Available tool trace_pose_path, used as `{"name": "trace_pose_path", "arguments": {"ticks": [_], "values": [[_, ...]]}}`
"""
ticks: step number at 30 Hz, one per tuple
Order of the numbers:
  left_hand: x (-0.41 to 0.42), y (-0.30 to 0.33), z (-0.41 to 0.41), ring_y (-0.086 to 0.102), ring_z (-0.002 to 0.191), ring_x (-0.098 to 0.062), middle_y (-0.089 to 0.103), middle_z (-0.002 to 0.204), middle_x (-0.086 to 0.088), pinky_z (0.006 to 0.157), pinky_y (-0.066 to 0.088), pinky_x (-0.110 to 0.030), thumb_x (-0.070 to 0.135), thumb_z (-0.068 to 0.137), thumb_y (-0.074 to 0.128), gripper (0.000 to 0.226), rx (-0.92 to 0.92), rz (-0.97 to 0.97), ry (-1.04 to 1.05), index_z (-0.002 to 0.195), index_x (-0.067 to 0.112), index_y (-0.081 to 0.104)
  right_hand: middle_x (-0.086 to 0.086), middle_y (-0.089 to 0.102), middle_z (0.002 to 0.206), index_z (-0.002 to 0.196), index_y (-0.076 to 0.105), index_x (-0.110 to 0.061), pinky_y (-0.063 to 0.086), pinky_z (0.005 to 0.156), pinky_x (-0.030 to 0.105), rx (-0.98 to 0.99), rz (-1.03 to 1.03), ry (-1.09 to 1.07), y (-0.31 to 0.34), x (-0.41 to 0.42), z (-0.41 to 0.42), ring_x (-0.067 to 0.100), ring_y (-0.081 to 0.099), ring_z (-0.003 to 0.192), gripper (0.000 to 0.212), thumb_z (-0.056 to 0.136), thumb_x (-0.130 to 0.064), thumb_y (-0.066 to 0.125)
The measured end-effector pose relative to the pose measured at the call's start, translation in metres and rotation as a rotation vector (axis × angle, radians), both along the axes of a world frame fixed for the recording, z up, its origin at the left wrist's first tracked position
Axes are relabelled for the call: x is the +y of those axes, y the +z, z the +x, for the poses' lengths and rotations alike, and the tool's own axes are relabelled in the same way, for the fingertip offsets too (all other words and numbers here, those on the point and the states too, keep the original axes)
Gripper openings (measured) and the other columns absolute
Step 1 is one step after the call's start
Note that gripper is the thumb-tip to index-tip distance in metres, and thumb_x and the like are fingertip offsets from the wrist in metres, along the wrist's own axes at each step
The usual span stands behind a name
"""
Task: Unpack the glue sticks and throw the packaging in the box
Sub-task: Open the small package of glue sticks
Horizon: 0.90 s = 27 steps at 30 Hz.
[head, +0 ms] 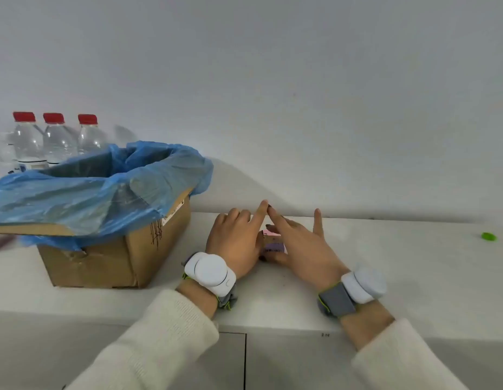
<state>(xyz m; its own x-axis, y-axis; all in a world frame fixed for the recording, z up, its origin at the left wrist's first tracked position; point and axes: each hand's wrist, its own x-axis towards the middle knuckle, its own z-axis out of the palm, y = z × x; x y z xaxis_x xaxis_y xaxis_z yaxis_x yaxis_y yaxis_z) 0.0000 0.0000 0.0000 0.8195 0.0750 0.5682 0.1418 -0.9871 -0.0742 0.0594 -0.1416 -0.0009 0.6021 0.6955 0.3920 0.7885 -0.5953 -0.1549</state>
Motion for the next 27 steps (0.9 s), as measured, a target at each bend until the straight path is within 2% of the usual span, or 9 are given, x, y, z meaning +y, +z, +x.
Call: {"name": "trace_pose_path", "arguments": {"ticks": [4,9,12,14,18,23,27], "values": [[0.0027,-0.0036,0.0031,0.047,0.115,-0.028,0.061,0.119,-0.007,0.092,0.036,-0.038,0.030,0.096,0.034,0.062,0.010,-0.002,-0.001,0.150,0.022,0.007,-0.007,0.061,0.133,0.153,0.006,-0.027,-0.008,0.118,0.056,0.028,-0.019,0.006,0.0032,0.0003,-0.0015,0.014,0.050,0.127,0.078,0.093,-0.039,0.055],[0.0051,-0.0053,0.0058,0.047,0.118,-0.029,0.061,0.123,-0.007,0.093,0.036,-0.039,0.032,0.095,0.036,0.060,0.045,-0.065,0.000,0.149,0.017,0.013,-0.003,0.059,0.134,0.152,0.016,-0.027,0.011,0.120,0.045,0.017,0.047,0.063,0.0034,-0.0001,-0.0010,0.019,0.048,0.127,0.074,0.092,-0.031,0.058],[0.0047,-0.0056,0.0039,0.049,0.115,-0.030,0.062,0.121,-0.008,0.090,0.037,-0.039,0.032,0.095,0.034,0.052,0.060,-0.089,0.003,0.144,0.015,0.024,0.002,0.057,0.134,0.149,0.027,-0.024,0.030,0.106,0.032,0.020,0.131,0.090,0.0023,0.0002,-0.0013,0.024,0.051,0.123,0.071,0.089,-0.028,0.064],[0.0049,-0.0054,0.0033,0.049,0.114,-0.029,0.060,0.123,-0.008,0.090,0.038,-0.039,0.033,0.097,0.033,0.044,0.069,-0.104,0.010,0.136,0.015,0.037,0.002,0.057,0.133,0.146,0.034,-0.024,0.037,0.095,0.028,0.018,0.190,0.105,0.0022,-0.0004,-0.0013,0.023,0.051,0.120,0.068,0.087,-0.027,0.066],[0.0058,-0.0048,0.0013,0.048,0.106,-0.027,0.058,0.112,-0.009,0.086,0.038,-0.038,0.038,0.099,0.026,0.041,0.078,-0.088,0.049,0.108,0.012,0.057,0.002,0.057,0.128,0.139,0.042,-0.023,0.044,0.088,0.032,-0.008,0.243,0.083,0.0023,0.0000,0.0002,0.024,0.053,0.115,0.062,0.084,-0.026,0.069],[0.0047,-0.0031,0.0009,0.048,0.098,-0.028,0.056,0.104,-0.011,0.079,0.037,-0.036,0.035,0.101,0.027,0.040,0.089,-0.195,-0.025,0.095,0.009,0.057,0.004,0.057,0.125,0.133,0.045,-0.021,0.048,0.082,0.035,-0.038,0.283,0.059,0.0023,0.0012,0.0001,0.026,0.056,0.107,0.058,0.082,-0.022,0.073],[0.0022,-0.0002,-0.0004,0.047,0.097,-0.030,0.055,0.102,-0.013,0.080,0.040,-0.040,0.035,0.100,0.033,0.037,0.040,-0.323,-0.084,0.089,0.008,0.055,0.004,0.055,0.123,0.131,0.047,-0.019,0.049,0.078,0.039,-0.041,0.287,0.038,0.0019,0.0010,0.0010,0.029,0.058,0.102,0.056,0.081,-0.019,0.072]]}}
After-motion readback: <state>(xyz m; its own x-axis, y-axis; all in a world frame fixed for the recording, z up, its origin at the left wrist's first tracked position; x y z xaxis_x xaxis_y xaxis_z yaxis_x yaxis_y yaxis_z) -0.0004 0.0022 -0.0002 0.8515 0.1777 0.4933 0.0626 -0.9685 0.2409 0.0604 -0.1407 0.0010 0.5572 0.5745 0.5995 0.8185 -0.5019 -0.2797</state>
